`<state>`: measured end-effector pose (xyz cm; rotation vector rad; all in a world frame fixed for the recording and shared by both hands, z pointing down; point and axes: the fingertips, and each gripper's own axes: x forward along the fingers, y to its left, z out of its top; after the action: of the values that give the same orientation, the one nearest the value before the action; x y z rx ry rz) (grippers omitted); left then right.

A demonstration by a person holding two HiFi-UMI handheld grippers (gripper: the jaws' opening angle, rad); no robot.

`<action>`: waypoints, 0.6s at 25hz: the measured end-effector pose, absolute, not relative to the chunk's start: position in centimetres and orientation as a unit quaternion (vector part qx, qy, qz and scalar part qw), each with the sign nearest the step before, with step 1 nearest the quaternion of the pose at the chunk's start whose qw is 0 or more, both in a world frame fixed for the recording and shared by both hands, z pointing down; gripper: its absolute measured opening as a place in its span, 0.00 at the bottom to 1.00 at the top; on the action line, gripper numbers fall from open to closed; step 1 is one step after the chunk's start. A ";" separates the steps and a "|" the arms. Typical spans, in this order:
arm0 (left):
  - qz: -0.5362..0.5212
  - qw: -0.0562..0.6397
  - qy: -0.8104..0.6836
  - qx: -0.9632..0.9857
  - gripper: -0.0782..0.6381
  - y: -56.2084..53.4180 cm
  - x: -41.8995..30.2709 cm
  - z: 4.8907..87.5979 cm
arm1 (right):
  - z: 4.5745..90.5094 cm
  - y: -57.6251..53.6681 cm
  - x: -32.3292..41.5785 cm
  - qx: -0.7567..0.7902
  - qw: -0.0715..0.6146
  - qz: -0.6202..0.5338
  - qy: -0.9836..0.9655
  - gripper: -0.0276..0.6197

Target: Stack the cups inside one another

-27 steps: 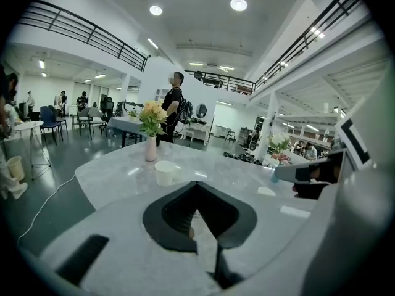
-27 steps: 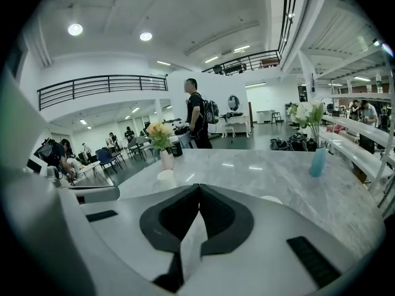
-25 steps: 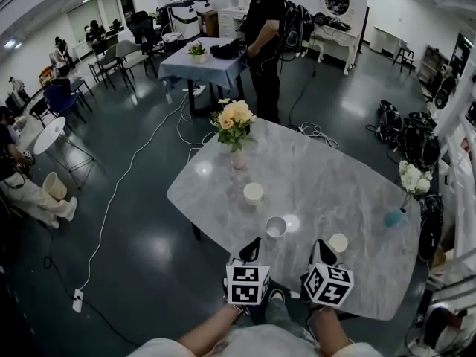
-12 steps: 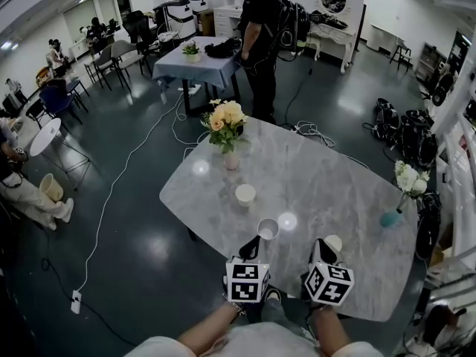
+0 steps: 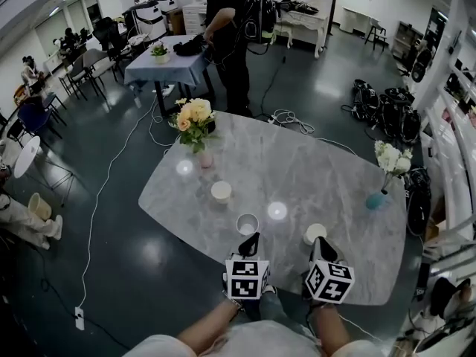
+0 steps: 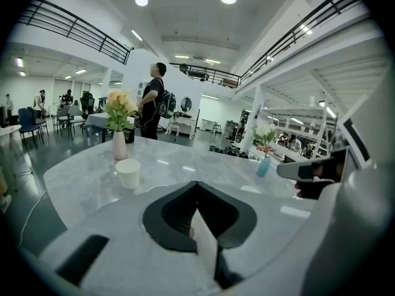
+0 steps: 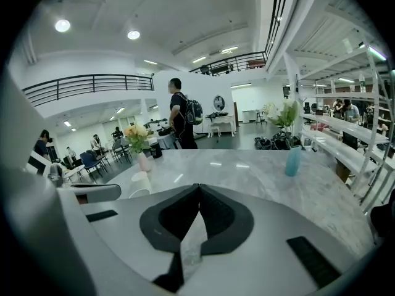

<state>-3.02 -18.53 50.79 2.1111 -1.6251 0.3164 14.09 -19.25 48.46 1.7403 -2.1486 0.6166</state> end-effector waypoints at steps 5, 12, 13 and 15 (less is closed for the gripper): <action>0.126 0.231 -0.568 0.780 0.10 -19.1 -0.3 51.4 | 49.2 -18.7 16.8 0.627 0.153 0.223 -0.730 0.05; 0.150 0.240 -0.540 0.793 0.10 -19.2 3.4 53.6 | 51.8 -17.3 20.0 0.643 0.154 0.249 -0.708 0.05; 0.155 0.242 -0.536 0.793 0.10 -19.2 3.8 54.1 | 52.3 -17.2 20.2 0.643 0.156 0.253 -0.706 0.05; 0.167 0.248 -0.529 0.794 0.10 -18.9 4.6 55.2 | 53.4 -16.8 20.4 0.641 0.159 0.262 -0.704 0.05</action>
<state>4.64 -18.89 55.17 2.1638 -1.4430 0.4557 20.37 -16.76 53.38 1.8325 -2.0114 0.7479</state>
